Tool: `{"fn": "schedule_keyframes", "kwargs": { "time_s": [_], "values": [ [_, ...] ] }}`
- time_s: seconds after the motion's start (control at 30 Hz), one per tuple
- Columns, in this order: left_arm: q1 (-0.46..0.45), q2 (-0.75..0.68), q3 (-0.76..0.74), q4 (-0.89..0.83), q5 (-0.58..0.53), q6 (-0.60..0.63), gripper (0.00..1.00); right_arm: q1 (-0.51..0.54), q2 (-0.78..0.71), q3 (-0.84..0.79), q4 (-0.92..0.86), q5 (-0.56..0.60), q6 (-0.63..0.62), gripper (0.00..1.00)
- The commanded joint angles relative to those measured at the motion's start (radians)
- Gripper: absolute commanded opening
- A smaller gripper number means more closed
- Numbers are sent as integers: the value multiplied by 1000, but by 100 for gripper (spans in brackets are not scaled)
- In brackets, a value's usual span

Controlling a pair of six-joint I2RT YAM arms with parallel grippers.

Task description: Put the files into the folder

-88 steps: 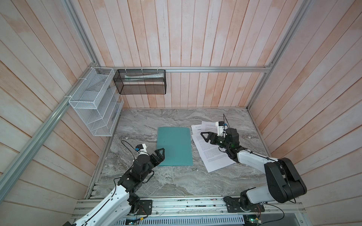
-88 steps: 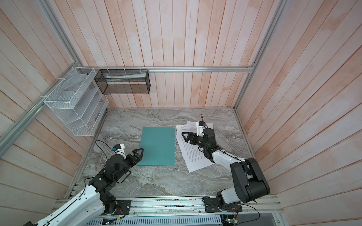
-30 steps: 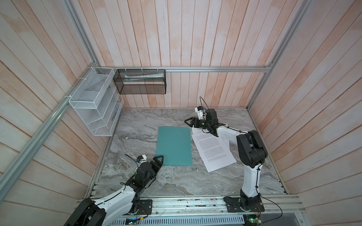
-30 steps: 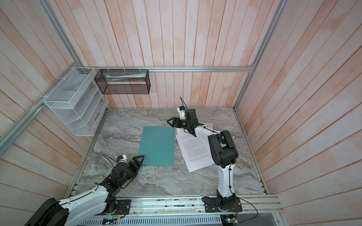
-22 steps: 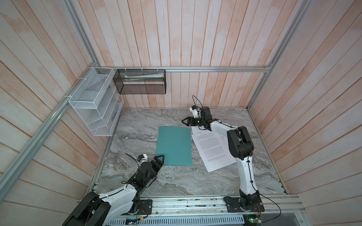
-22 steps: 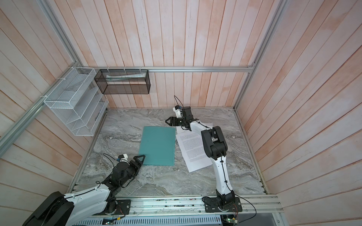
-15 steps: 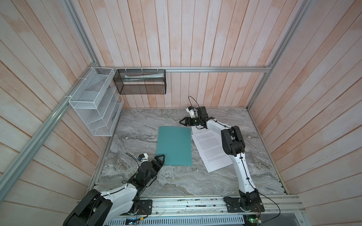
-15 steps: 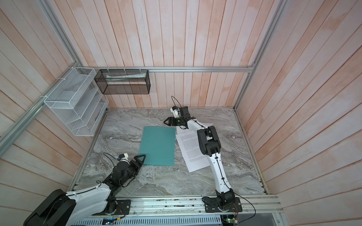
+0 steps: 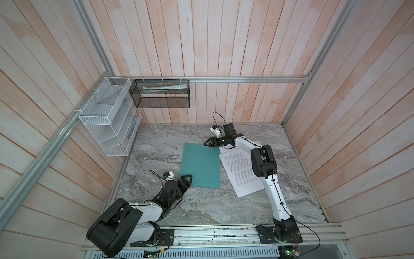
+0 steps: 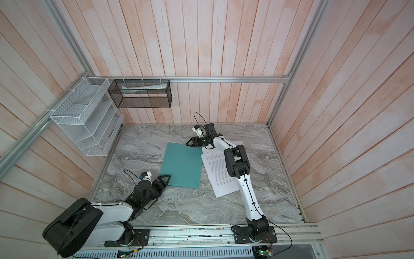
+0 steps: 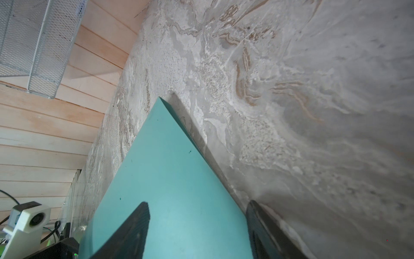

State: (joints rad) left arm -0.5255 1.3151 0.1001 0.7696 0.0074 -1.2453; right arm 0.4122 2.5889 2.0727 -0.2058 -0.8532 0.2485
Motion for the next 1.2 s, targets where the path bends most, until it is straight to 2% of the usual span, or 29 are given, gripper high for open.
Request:
{"fn": "schedule_keyframes", "kwargs": {
  "time_s": [0.0, 0.2, 0.37, 0.47, 0.57, 0.6, 0.7, 0.8, 0.9, 1.03, 1.17],
  "values": [
    [4, 35, 18, 141, 28, -19, 81, 11, 15, -32, -84, -48, -39, 68],
    [4, 76, 31, 195, 16, -49, 73, 17, -9, -95, -54, -59, -41, 67],
    [4, 108, 90, 159, 51, -28, 67, 26, -15, -134, -44, -64, -52, 67],
    [4, 126, 99, 158, 54, -39, 49, 27, -22, -161, -24, -65, -48, 67],
    [4, 124, 102, 144, 52, -60, 6, 28, -41, -185, -3, -60, -39, 67],
    [4, 118, 105, 128, 50, -63, 0, 28, -52, -190, 6, -59, -33, 67],
    [5, 90, 109, 85, 38, -61, 0, 27, -86, -197, 40, -56, 3, 67],
    [5, 52, 103, 52, 17, -66, 0, 17, -155, -259, 175, -35, 119, 67],
    [4, 0, 87, 16, -12, -78, 0, 0, -262, -382, 321, 19, 281, 68],
    [4, -65, 73, -26, -33, -76, 0, -19, -451, -652, 634, 22, 531, 69],
    [4, -98, 36, 0, -55, -114, 0, -5, -578, -849, 716, 0, 632, 68]
  ]
}}
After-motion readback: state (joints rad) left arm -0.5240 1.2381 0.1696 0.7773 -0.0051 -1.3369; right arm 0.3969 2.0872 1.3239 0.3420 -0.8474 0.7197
